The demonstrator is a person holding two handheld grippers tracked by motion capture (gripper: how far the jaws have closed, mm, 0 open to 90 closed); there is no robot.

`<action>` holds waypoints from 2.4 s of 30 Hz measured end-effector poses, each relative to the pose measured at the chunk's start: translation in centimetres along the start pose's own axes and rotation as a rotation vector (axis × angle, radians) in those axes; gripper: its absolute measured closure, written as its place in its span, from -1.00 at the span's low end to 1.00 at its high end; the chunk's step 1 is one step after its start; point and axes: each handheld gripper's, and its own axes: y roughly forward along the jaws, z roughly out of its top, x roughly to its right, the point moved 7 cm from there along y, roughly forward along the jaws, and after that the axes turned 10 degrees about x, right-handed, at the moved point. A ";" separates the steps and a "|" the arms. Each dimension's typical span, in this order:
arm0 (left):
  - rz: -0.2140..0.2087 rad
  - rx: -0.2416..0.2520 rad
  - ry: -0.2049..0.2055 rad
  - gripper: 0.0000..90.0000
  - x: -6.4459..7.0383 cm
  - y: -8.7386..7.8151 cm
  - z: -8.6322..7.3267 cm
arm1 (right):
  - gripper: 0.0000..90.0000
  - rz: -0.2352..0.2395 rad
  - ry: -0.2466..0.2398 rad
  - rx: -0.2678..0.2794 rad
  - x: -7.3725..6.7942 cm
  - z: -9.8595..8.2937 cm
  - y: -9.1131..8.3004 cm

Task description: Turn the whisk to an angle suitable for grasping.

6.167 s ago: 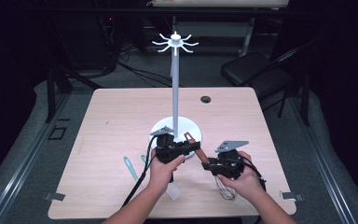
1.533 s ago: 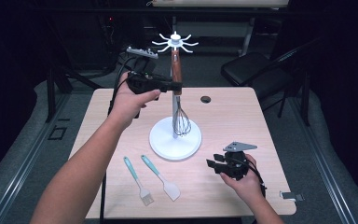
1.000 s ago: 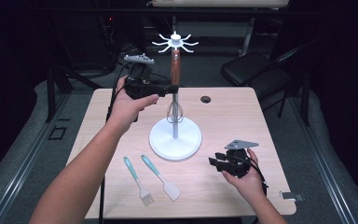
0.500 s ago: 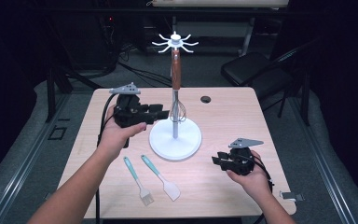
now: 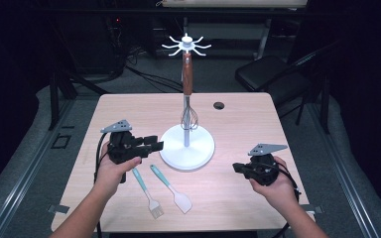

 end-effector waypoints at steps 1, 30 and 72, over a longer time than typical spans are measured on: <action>0.004 0.002 -0.005 0.27 -0.2 -0.2 -0.7 | 1.00 0.002 -0.005 -0.005 0.0 0.2 -0.3; 0.147 0.041 0.025 0.16 -1.8 -1.8 -8.1 | 1.00 -0.014 -0.085 0.500 -0.1 14.4 -11.3; 0.189 0.024 0.051 0.14 -3.1 -2.4 -9.0 | 1.00 -0.063 -0.101 0.617 -1.3 28.0 -3.0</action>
